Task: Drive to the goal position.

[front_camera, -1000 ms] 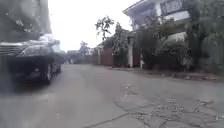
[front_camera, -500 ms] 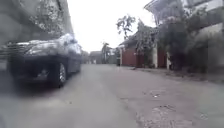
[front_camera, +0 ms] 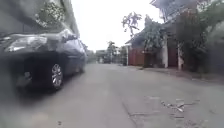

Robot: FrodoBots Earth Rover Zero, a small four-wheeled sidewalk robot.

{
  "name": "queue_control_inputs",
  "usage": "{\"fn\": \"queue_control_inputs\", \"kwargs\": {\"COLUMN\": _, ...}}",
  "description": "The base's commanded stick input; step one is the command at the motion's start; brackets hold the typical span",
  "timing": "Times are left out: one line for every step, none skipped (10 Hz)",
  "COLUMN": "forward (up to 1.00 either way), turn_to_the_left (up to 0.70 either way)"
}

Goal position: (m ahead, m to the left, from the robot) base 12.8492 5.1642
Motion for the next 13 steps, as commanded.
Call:
{"fn": "queue_control_inputs", "kwargs": {"forward": 1.00, "turn_to_the_left": 0.00}}
{"fn": "queue_control_inputs", "kwargs": {"forward": 1.00, "turn_to_the_left": 0.00}}
{"fn": "queue_control_inputs", "kwargs": {"forward": 1.00, "turn_to_the_left": 0.00}}
{"fn": "queue_control_inputs", "kwargs": {"forward": 1.00, "turn_to_the_left": 0.00}}
{"fn": "queue_control_inputs", "kwargs": {"forward": 1.00, "turn_to_the_left": 0.00}}
{"fn": "queue_control_inputs", "kwargs": {"forward": 1.00, "turn_to_the_left": 0.00}}
{"fn": "queue_control_inputs", "kwargs": {"forward": 1.00, "turn_to_the_left": 0.00}}
{"fn": "queue_control_inputs", "kwargs": {"forward": 1.00, "turn_to_the_left": 0.00}}
{"fn": "queue_control_inputs", "kwargs": {"forward": 1.00, "turn_to_the_left": 0.00}}
{"fn": "queue_control_inputs", "kwargs": {"forward": 1.00, "turn_to_the_left": 0.00}}
{"fn": "queue_control_inputs", "kwargs": {"forward": 1.00, "turn_to_the_left": 0.00}}
{"fn": "queue_control_inputs", "kwargs": {"forward": 1.00, "turn_to_the_left": 0.00}}
{"fn": "queue_control_inputs", "kwargs": {"forward": 1.00, "turn_to_the_left": 0.00}}
